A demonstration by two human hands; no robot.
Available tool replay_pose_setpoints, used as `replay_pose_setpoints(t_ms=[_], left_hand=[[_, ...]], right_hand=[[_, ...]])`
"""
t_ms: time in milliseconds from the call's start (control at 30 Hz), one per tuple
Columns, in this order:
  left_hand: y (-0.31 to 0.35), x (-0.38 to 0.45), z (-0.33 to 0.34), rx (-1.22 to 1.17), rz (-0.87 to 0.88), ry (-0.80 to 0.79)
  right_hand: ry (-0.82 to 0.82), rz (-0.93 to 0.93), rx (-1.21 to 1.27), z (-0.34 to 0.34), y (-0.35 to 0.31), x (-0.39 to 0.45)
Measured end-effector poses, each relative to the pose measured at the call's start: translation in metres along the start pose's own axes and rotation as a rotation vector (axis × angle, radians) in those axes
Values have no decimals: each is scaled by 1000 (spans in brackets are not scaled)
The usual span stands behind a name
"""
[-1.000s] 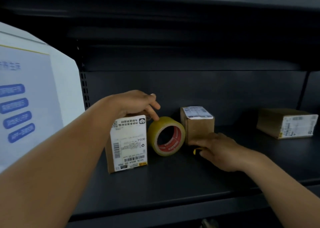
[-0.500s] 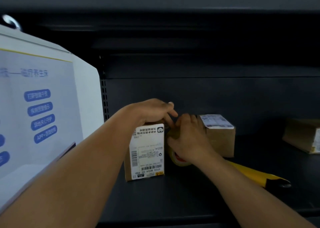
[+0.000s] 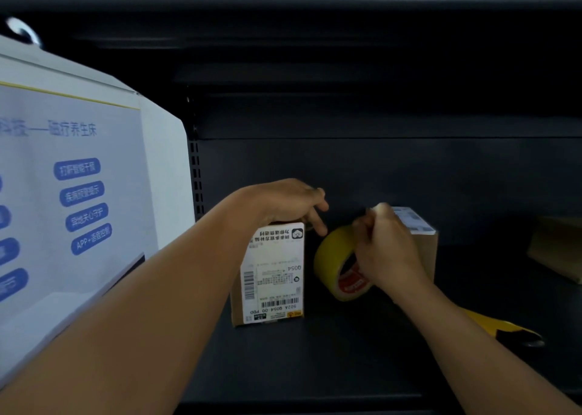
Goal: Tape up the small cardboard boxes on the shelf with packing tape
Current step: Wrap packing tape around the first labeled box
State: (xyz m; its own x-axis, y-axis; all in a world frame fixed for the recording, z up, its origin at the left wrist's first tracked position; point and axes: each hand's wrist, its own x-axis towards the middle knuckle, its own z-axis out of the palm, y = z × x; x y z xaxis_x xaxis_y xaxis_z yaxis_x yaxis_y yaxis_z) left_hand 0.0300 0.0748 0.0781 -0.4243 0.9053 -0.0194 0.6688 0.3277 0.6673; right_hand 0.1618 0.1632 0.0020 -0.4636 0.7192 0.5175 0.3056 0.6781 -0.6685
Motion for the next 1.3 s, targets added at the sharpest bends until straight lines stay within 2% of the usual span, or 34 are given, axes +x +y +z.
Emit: replay_pose_setpoints(t_ms=[133,400,633,700,867,1000,1100,1200,1300], left_hand=[[-2,2,-1,-16,-16,0],[0,4,-8,192,21,-139],[-1,7,-9,367,15,-84],[-3,7,-8,340,43,-11],[-6,1,-5,128,181,293],[1,-17,-9,180,278,436],[3,-34,-13,378,309,372],[-6,-39,-12,570,303,187],[-19,-36,-4,617,325,83]], right_hand=[[1,20,-11,-1,3,-1],[34,-68,-7,3,3,-5],[34,-60,22,4,7,-5],[44,-67,17,3,8,-5],[45,-87,17,5,9,-6],[29,-76,34,5,8,-6],[27,-73,42,4,8,-6],[19,-74,43,5,7,-6],[24,-105,0,5,7,-7]])
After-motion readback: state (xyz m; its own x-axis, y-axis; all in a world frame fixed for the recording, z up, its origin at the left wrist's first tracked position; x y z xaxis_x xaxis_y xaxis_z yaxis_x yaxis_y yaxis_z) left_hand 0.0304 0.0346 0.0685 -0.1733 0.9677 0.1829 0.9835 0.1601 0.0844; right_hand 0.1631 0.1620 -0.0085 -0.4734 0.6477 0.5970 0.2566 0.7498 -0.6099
